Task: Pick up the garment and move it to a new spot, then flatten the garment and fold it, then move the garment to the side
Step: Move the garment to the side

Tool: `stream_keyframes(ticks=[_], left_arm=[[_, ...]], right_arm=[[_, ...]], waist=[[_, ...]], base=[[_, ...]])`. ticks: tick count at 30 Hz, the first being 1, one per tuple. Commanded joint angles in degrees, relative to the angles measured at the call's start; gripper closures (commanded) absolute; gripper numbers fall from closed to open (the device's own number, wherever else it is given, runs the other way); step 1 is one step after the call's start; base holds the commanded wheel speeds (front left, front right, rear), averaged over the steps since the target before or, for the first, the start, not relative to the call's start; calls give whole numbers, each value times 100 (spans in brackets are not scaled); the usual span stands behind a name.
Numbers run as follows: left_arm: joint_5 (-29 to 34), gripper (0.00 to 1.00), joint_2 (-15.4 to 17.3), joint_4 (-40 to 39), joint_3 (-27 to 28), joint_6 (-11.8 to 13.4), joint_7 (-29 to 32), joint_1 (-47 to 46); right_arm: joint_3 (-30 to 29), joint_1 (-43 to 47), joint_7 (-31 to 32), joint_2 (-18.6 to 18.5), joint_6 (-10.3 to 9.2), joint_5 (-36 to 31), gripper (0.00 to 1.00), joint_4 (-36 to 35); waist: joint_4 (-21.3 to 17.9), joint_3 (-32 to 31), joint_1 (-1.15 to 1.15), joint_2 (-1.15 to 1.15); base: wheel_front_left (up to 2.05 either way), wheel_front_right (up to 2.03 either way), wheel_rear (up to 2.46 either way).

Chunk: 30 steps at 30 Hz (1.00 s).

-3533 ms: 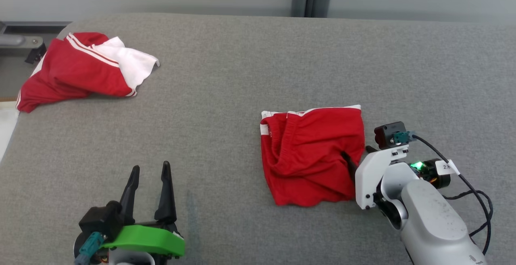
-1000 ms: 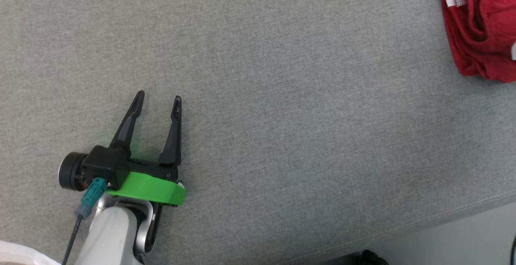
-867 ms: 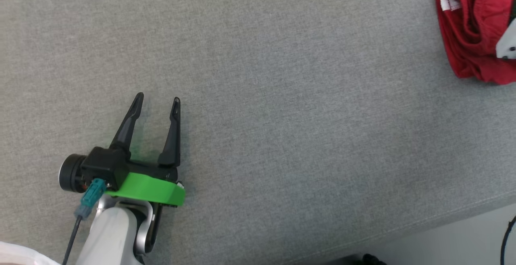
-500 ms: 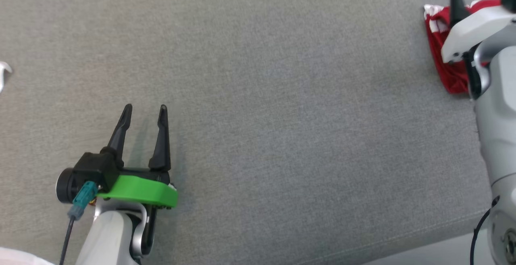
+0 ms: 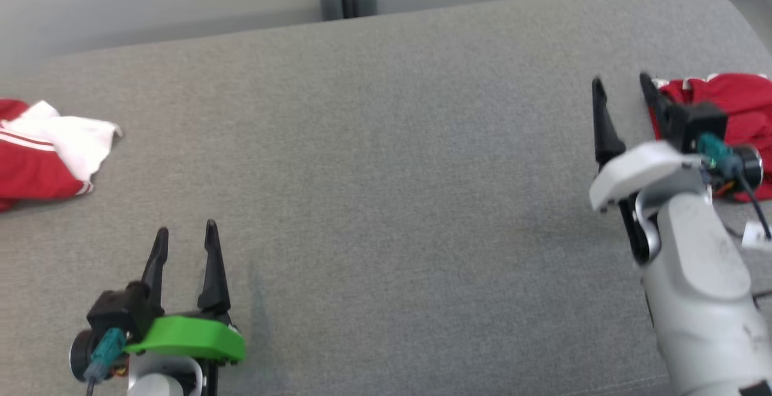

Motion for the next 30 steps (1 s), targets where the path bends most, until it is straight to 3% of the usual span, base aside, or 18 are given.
stream_keyframes(ticks=[1, 15, 30], left_arm=[[-9, 0, -26, -5, 56, -38, -16, 130], [-110, 0, -195, -162, 289, -131, -11, 968], [-258, 0, -203, -152, 102, -26, -11, 1051]], right_arm=[[-7, 334, -24, -1, -8, 12, 0, -168], [648, 2688, -25, 56, -8, 868, 0, -1646], [881, 3050, -25, 56, -8, 928, 0, -1805]], waist=[[292, -355, 0, 0], [369, -756, 0, 0], [382, -821, 0, 0]], base=[[0, 0, 0], [0, 0, 0], [0, 0, 0]])
